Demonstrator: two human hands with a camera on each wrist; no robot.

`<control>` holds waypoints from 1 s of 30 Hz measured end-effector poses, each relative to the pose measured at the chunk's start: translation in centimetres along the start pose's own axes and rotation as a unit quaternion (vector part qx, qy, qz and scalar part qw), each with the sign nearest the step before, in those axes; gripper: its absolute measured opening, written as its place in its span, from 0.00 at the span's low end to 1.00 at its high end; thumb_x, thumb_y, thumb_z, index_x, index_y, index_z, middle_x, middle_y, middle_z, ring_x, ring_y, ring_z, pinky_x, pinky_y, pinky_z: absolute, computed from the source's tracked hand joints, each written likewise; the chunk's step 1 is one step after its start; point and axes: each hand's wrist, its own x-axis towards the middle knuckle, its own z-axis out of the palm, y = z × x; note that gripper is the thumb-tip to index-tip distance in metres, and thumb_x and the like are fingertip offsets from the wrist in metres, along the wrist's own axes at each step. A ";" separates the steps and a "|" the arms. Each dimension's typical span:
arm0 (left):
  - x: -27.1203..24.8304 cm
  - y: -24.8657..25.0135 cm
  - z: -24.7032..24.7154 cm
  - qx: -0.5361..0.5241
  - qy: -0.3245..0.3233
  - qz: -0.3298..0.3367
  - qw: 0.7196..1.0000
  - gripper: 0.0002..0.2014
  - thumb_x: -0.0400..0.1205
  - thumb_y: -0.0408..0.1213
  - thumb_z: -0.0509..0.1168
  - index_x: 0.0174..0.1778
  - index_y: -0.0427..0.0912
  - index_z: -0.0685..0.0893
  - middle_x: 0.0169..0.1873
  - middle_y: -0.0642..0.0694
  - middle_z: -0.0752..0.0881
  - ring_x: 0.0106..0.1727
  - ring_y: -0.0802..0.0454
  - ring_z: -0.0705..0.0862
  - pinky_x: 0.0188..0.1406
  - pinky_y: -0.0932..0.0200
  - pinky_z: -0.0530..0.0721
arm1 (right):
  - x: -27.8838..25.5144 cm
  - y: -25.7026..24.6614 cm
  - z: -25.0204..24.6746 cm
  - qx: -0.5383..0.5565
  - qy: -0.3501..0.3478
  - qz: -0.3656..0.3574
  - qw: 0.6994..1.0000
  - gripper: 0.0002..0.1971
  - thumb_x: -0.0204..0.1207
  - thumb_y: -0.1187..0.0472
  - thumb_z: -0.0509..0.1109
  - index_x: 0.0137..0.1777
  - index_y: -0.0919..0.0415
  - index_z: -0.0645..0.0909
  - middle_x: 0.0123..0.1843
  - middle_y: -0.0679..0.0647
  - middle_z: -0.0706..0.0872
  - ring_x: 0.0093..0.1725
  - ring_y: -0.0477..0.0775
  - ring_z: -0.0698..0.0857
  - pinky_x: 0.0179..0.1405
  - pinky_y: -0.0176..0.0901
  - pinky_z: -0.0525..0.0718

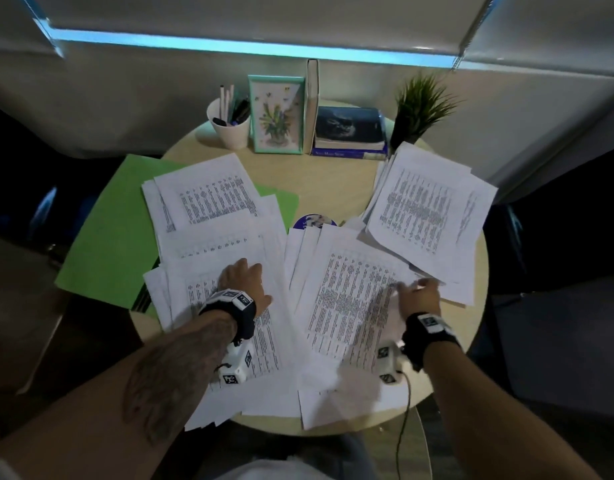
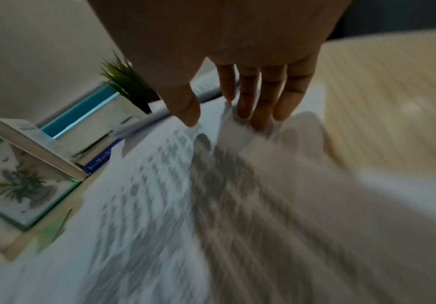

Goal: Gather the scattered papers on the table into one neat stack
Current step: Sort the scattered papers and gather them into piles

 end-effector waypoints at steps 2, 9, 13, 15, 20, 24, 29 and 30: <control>0.0 0.3 0.1 -0.004 0.007 0.003 1.000 0.37 0.72 0.60 0.69 0.73 0.47 0.69 0.73 0.40 0.68 0.72 0.35 0.69 0.73 0.42 0.71 | -1.8 0.8 1.7 0.019 -0.013 0.031 0.999 0.29 0.76 0.54 0.72 0.72 0.61 0.65 0.70 0.65 0.78 0.60 0.67 0.83 0.59 0.54 0.82; -0.4 0.7 0.2 -0.007 -0.006 0.018 1.000 0.38 0.74 0.59 0.68 0.77 0.47 0.66 0.78 0.39 0.62 0.76 0.34 0.64 0.76 0.41 0.66 | -4.9 1.0 4.1 0.077 -0.031 0.050 0.995 0.19 0.76 0.61 0.73 0.64 0.66 0.76 0.58 0.63 0.84 0.47 0.60 0.81 0.44 0.44 0.76; -0.8 0.7 0.4 -0.005 -0.017 0.039 0.999 0.39 0.74 0.57 0.69 0.78 0.46 0.64 0.80 0.39 0.58 0.79 0.33 0.60 0.78 0.39 0.64 | -6.8 1.1 5.1 0.052 -0.061 -0.029 0.996 0.04 0.79 0.66 0.66 0.52 0.60 0.79 0.40 0.55 0.83 0.37 0.58 0.81 0.27 0.35 0.72; -0.8 0.6 0.4 -0.007 -0.024 0.046 0.999 0.40 0.74 0.57 0.69 0.78 0.46 0.63 0.81 0.39 0.56 0.80 0.32 0.58 0.79 0.38 0.62 | -7.5 0.8 5.4 0.027 -0.076 -0.074 0.994 0.08 0.79 0.67 0.63 0.52 0.55 0.79 0.40 0.54 0.83 0.34 0.51 0.80 0.26 0.32 0.70; -0.7 0.3 0.5 -0.020 -0.051 0.096 0.994 0.44 0.76 0.57 0.68 0.83 0.49 0.54 0.85 0.43 0.48 0.84 0.35 0.50 0.83 0.40 0.55 | -7.2 -0.1 5.9 -0.008 -0.106 -0.136 0.985 0.05 0.78 0.65 0.64 0.48 0.55 0.80 0.41 0.57 0.86 0.40 0.60 0.83 0.36 0.43 0.80; -1.3 1.1 0.5 -0.018 -0.050 0.137 0.989 0.45 0.77 0.55 0.68 0.85 0.50 0.50 0.86 0.46 0.45 0.85 0.38 0.46 0.84 0.41 0.52 | -6.7 -1.4 6.1 0.024 -0.074 -0.094 0.992 0.14 0.76 0.65 0.69 0.60 0.58 0.73 0.51 0.57 0.83 0.46 0.59 0.85 0.34 0.41 0.83; -2.1 0.4 0.5 -0.044 0.000 -0.006 0.999 0.47 0.74 0.63 0.67 0.83 0.47 0.52 0.85 0.43 0.45 0.84 0.32 0.45 0.83 0.37 0.51 | -6.0 -0.5 5.7 -0.062 0.072 -0.057 0.994 0.30 0.74 0.54 0.70 0.76 0.57 0.68 0.72 0.61 0.75 0.69 0.66 0.76 0.65 0.61 0.80; -2.0 0.2 0.8 -0.057 -0.012 -0.028 0.998 0.48 0.73 0.66 0.66 0.83 0.47 0.52 0.85 0.43 0.45 0.84 0.32 0.45 0.82 0.36 0.52 | -6.1 -0.3 5.9 -0.080 0.045 -0.044 0.995 0.28 0.74 0.55 0.69 0.74 0.57 0.70 0.70 0.61 0.76 0.67 0.67 0.77 0.64 0.60 0.81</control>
